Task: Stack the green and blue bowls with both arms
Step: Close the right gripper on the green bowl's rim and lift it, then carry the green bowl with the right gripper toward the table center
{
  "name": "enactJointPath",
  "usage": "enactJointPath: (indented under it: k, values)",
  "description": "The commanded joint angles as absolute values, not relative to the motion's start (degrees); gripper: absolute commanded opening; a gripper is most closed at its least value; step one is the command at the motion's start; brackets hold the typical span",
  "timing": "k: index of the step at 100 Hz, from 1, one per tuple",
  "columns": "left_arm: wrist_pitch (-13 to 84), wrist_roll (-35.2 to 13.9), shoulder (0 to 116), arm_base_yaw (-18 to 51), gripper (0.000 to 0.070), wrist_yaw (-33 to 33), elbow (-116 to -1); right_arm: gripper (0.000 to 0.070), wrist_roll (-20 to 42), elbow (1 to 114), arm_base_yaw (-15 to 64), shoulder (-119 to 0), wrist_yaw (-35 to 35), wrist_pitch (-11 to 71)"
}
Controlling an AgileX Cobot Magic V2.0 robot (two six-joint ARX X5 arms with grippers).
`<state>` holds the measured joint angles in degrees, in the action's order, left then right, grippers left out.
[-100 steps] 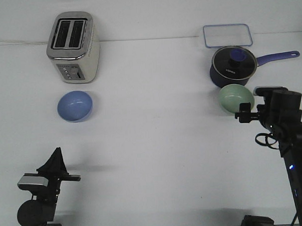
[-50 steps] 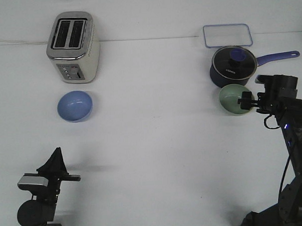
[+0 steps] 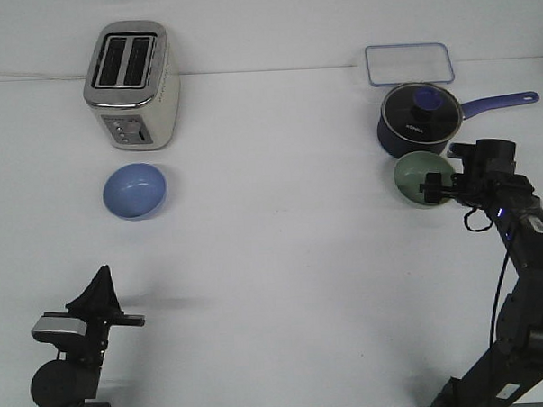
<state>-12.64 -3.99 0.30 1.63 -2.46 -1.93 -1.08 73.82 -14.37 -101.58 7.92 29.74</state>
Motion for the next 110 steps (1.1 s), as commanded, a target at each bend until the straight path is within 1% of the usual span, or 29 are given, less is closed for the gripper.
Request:
enactJointPath:
  k: [1,3,7,10,11,13,15,23,24,46,59,77,98,110]
  values:
    - [-13.26,-4.08,0.19,1.52,0.0010,-2.33,-0.91,0.0499,-1.30,75.07,-14.66,-102.98,8.14,29.61]
    - [-13.26,-4.10,0.19,1.52,0.0010,-2.33,-0.91,0.0481,-1.28,75.07,-14.66,-102.98,8.14,29.61]
    - [-13.26,-4.10,0.19,1.52,0.0010,-2.33,-0.91,0.0401,-1.30,75.07,-14.66,-102.98,8.14,29.56]
    - [-13.26,-4.10,0.19,1.52,0.0010,-2.33,-0.91,0.0336,-1.30,75.07,-14.66,-102.98,8.14,29.56]
    - [-13.26,-4.10,0.19,1.52,0.0010,-2.33,-0.91,0.0296,-1.30,75.07,-14.66,-102.98,8.14,29.58]
    - [-13.26,-4.10,0.19,1.52,0.0010,-2.33,-0.91,0.0250,-1.30,75.07,-14.66,-102.98,8.16,29.61]
    - [-13.26,-4.10,0.19,1.52,0.0010,-2.33,-0.91,0.0177,-1.30,75.07,-14.66,-102.98,8.16,29.65]
    - [-13.26,-4.10,0.19,1.52,0.0010,-2.33,-0.91,0.0009,-1.30,75.07,-14.66,-102.98,8.16,29.89]
    - [-13.26,-4.10,0.19,1.52,0.0010,-2.33,-0.91,0.0000,-1.30,75.09,-14.66,-102.98,8.14,29.87]
    - [-13.26,-4.10,0.19,1.52,0.0010,-2.33,-0.91,0.0000,-1.10,75.11,-14.72,-102.56,8.23,30.04]
    - [-13.26,-4.08,0.19,1.50,0.0010,-2.33,-0.91,0.0000,-0.69,75.11,-14.70,-100.97,10.70,30.87]
    - [-13.26,-4.10,0.19,1.50,0.0010,-2.33,-0.91,0.0000,1.06,75.11,-14.04,-96.27,12.08,32.60]
    - [-13.26,-4.10,0.19,1.52,0.0010,-2.33,-0.91,0.0000,4.58,75.11,-10.15,-88.75,12.05,35.68]
    - [-13.26,-4.10,0.19,1.52,0.0010,-2.33,-0.91,0.0000,4.75,75.11,-5.98,-85.80,12.21,38.35]
